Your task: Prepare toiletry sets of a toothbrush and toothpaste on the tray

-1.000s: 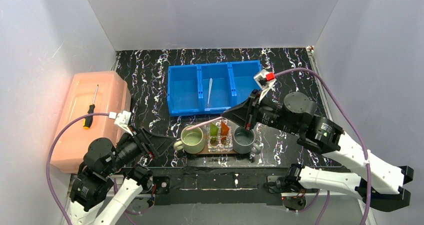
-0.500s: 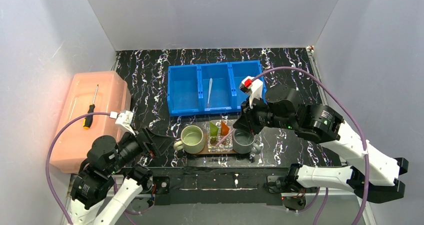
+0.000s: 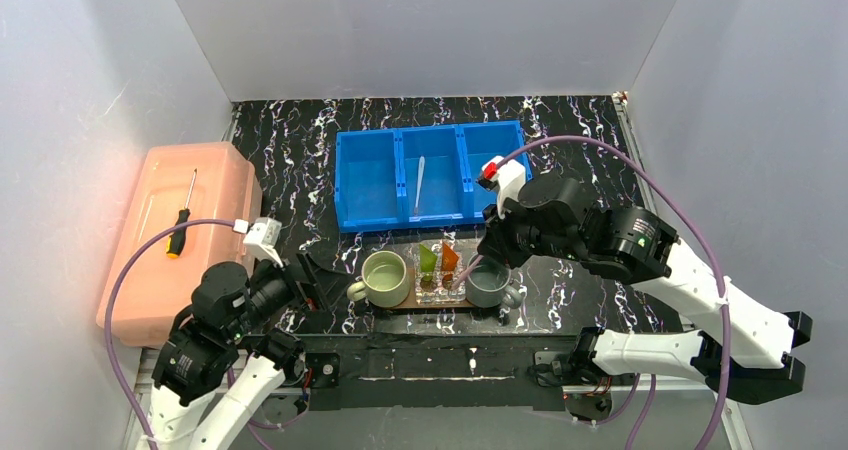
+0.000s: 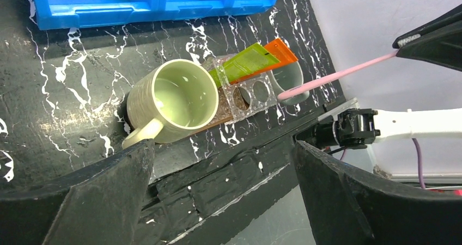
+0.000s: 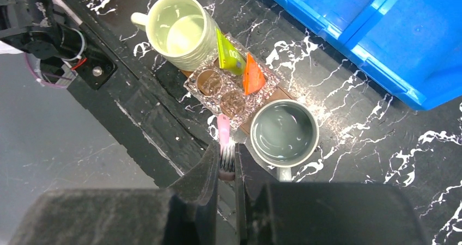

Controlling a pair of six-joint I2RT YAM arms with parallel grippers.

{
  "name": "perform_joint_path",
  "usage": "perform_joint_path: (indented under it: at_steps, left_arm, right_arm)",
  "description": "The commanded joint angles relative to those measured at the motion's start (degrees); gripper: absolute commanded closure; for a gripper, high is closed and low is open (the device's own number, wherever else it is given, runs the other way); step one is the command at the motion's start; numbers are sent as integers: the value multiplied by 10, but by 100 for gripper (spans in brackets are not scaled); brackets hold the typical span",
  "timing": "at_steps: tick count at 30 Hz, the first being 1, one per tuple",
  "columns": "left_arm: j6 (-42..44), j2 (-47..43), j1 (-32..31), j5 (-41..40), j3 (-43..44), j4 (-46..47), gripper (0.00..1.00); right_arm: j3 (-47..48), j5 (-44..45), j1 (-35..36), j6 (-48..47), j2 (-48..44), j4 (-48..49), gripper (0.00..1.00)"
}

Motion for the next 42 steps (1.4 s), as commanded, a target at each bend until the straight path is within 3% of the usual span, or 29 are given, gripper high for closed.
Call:
perform_joint_path:
  at_steps: [1, 21, 42]
  left_arm:
    - [26, 13, 0, -10, -14, -5, 2]
    - [36, 15, 0, -5, -38, 2, 2]
    - [35, 20, 0, 3, -42, 6, 2]
  right_arm:
    - [-13, 34, 6, -7, -3, 28, 99]
    - [-64, 91, 52, 18, 2, 91, 99]
    - [-238, 175, 111, 30, -76, 241, 99]
